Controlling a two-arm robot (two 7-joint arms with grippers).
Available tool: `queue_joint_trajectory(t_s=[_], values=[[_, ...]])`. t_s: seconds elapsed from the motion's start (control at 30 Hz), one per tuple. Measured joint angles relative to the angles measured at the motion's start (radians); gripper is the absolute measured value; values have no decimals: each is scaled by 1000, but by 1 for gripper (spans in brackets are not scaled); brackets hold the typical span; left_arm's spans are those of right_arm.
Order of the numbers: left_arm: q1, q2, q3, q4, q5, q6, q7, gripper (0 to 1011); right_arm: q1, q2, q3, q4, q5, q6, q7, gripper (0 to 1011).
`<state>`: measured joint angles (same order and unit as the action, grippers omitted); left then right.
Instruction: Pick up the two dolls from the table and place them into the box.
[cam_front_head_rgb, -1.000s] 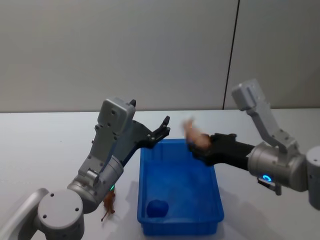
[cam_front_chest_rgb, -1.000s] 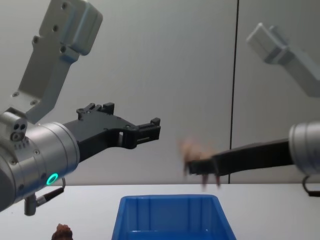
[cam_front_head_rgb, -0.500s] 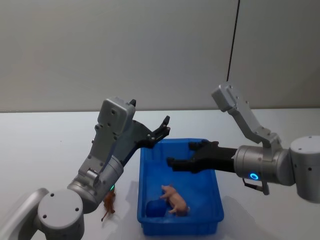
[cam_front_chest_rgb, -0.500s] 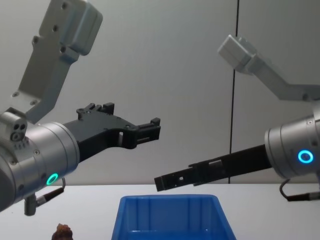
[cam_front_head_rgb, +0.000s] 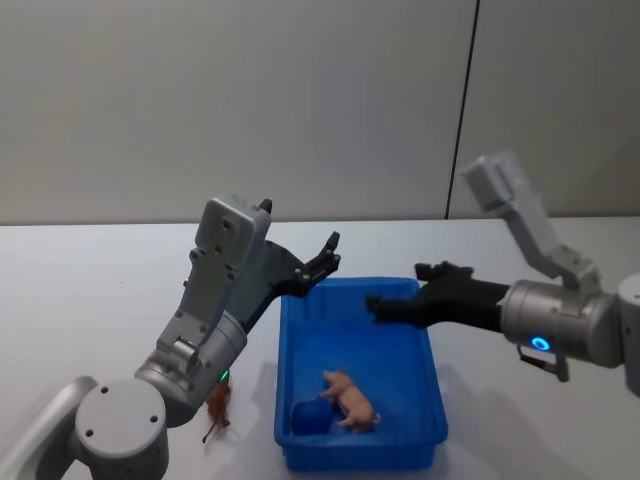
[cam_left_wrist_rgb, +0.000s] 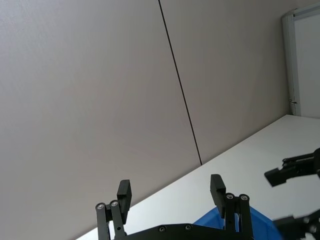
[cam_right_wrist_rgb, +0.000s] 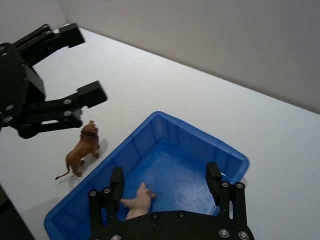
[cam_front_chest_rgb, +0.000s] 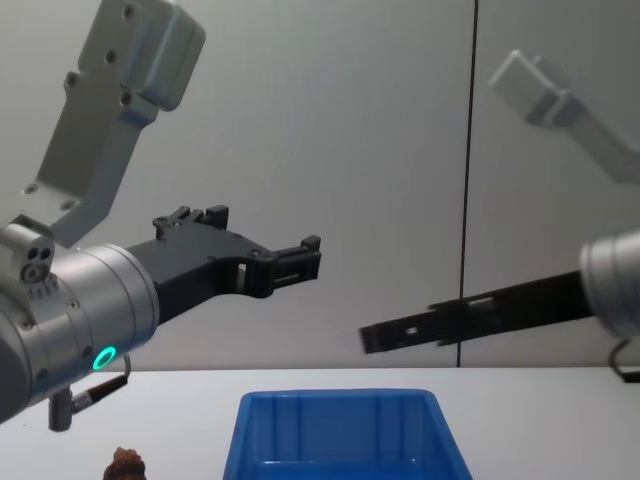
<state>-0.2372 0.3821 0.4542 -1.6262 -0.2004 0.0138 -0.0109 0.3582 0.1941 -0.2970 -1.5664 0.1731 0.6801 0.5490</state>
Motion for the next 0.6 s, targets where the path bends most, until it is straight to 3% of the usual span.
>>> queue_joint_trajectory(t_s=[0.6], values=[[5, 2, -2, -5, -9, 3, 2, 1001, -116, 92, 97, -108, 107, -44, -219, 1001]])
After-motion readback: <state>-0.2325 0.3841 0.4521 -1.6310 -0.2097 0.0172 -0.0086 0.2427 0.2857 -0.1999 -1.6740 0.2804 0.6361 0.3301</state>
